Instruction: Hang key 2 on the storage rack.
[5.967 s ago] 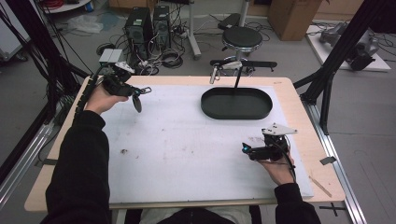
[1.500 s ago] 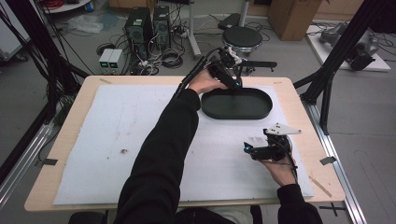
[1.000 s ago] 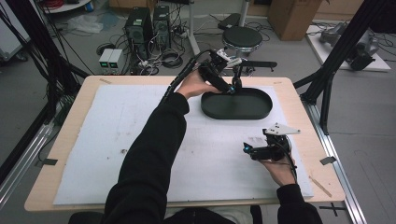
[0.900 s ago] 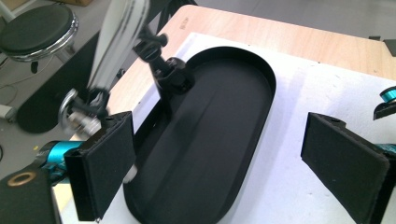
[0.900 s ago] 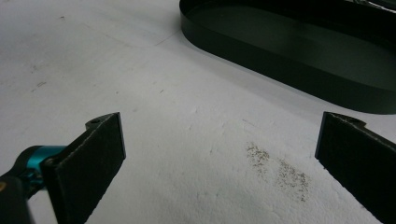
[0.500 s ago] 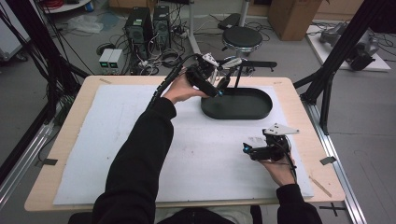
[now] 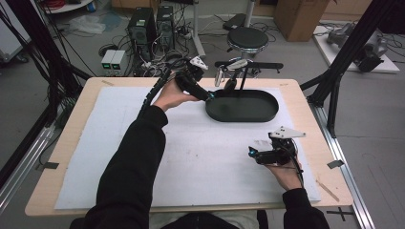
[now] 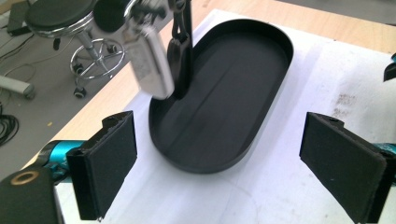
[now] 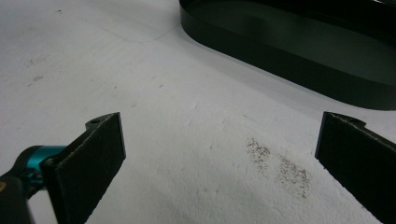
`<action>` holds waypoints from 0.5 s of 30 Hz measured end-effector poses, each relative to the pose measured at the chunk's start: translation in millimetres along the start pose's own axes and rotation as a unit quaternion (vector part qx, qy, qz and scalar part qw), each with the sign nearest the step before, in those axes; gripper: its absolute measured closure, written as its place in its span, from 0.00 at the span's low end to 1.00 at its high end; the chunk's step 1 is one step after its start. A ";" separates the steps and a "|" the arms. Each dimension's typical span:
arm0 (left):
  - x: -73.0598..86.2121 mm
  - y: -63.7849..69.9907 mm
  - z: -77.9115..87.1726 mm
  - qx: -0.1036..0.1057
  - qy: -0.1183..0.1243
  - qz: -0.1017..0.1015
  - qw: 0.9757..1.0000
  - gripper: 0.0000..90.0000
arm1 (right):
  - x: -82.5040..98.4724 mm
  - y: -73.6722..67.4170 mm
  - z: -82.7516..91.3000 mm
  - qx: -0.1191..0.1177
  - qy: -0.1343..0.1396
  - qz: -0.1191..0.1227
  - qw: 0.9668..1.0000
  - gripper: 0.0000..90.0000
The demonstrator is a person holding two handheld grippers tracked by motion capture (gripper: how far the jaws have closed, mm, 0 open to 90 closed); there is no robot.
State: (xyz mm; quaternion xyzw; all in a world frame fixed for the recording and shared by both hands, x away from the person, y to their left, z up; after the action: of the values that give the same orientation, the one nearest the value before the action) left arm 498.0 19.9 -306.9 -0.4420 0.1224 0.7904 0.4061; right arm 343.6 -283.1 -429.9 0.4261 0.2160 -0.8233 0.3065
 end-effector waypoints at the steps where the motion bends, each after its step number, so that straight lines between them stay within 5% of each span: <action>1: 0.0 0.0 0.0 0.000 0.000 0.000 1.000 0.13 | 0.2 0.2 0.0 0.001 0.000 0.000 1.000 0.01; 15: 41.0 -33.6 36.2 -0.040 -0.003 0.046 0.998 0.13 | 1.1 -0.1 0.2 0.004 -0.003 -0.002 1.000 0.01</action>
State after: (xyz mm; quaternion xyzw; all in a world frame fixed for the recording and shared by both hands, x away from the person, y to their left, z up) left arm 490.0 83.2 -313.0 -0.4493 0.1099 0.8138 0.3518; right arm 342.9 -283.5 -430.7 0.4248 0.2126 -0.8258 0.3038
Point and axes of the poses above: each handheld gripper's, and its own axes: z roughly backward along the jaws, x roughly out of its underside, y roughly to its right, the point moved 2 cm from there along -z, roughly forward along the jaws, and after that the axes turned 10 degrees about -x, right-handed, at the moved point
